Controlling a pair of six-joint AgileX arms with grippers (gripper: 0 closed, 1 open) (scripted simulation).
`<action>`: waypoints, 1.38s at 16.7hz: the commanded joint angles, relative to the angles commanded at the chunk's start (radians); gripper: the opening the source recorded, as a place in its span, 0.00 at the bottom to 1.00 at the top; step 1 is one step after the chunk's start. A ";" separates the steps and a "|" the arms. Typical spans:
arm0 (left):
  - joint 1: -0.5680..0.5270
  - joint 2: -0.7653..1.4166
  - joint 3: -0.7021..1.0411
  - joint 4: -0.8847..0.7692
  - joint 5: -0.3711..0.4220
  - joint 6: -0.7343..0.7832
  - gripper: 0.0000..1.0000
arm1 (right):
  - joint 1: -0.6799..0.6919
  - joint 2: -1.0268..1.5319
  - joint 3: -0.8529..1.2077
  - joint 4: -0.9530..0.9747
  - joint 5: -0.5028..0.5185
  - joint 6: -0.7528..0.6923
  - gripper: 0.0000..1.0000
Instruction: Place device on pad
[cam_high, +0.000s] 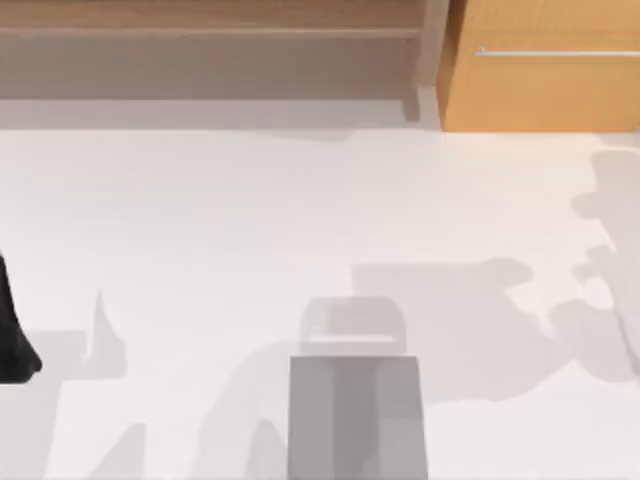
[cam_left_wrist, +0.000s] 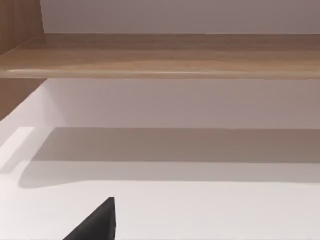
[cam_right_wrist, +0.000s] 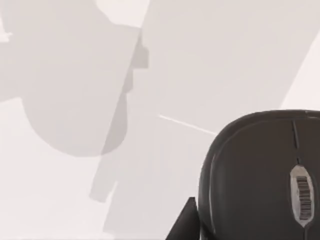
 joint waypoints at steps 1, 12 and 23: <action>0.000 0.000 0.000 0.000 0.000 0.000 1.00 | 0.077 0.022 0.020 -0.002 0.003 0.084 0.00; 0.000 0.000 0.000 0.000 0.000 0.000 1.00 | 0.813 0.241 0.195 0.003 -0.001 1.078 0.00; 0.000 0.000 0.000 0.000 0.000 0.000 1.00 | 0.932 0.258 0.228 0.028 0.011 1.302 0.00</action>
